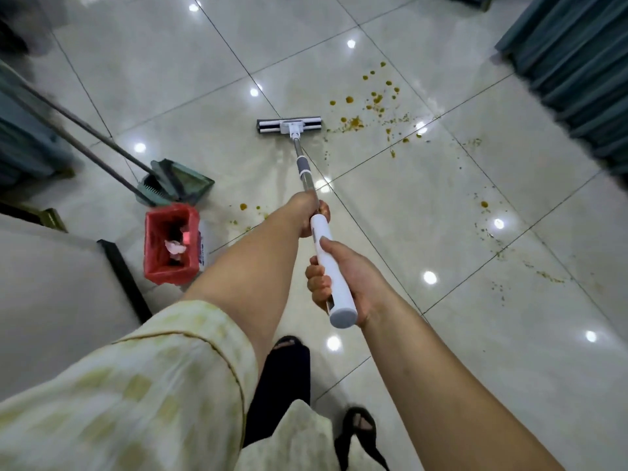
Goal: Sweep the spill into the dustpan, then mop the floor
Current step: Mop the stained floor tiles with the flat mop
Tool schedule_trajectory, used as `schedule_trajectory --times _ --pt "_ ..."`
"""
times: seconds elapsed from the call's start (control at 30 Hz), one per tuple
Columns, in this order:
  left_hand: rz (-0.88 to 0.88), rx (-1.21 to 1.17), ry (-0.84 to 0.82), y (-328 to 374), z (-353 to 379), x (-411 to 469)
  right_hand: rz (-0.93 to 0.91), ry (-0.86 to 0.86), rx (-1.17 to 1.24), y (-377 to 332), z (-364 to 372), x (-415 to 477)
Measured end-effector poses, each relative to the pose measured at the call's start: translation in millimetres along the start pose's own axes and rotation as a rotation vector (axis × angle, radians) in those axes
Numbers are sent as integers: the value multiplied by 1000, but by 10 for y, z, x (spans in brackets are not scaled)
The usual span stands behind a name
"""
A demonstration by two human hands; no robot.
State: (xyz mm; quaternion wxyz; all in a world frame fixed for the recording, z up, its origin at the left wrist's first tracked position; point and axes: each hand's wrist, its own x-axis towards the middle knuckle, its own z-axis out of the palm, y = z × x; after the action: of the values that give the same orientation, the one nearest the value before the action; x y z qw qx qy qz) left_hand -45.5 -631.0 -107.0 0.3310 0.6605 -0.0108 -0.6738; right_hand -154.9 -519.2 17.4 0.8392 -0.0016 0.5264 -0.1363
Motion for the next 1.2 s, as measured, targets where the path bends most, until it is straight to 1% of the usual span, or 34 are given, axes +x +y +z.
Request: schedule_trajectory --times 0.1,0.2,0.27,0.33,0.43,0.5,0.67,0.83,0.93,1.07,1.2 --pt "8 2 -17 181 -111 242 10 15 0 -102 159 252" --pt "1 -4 -32 140 -206 346 22 17 21 -17 187 353" --pt "-24 -10 -28 7 -246 318 33 16 45 135 141 327" --pt "-44 -66 -47 -173 -268 209 38 -1 73 304 54 238" --pt "-62 -229 -146 -509 -317 -97 45 -20 103 587 -113 24" --pt "-83 -251 -182 -800 -322 -318 42 -27 114 830 -266 -153" --pt "-93 -212 -165 -1654 -222 -865 32 -16 149 1572 -734 -707" --pt "-97 -103 -168 -2540 -152 -1400 11 -26 199 2352 -1186 -1281" --pt "-73 -16 -166 -2946 -135 -1693 3 -18 192 2730 -1368 -1558" --pt "-46 34 -185 -3211 -177 -2015 -22 -6 179 3040 -1443 -1807" --pt "-50 8 -160 -3242 -215 -2053 -85 -20 177 3139 -1360 -1867"
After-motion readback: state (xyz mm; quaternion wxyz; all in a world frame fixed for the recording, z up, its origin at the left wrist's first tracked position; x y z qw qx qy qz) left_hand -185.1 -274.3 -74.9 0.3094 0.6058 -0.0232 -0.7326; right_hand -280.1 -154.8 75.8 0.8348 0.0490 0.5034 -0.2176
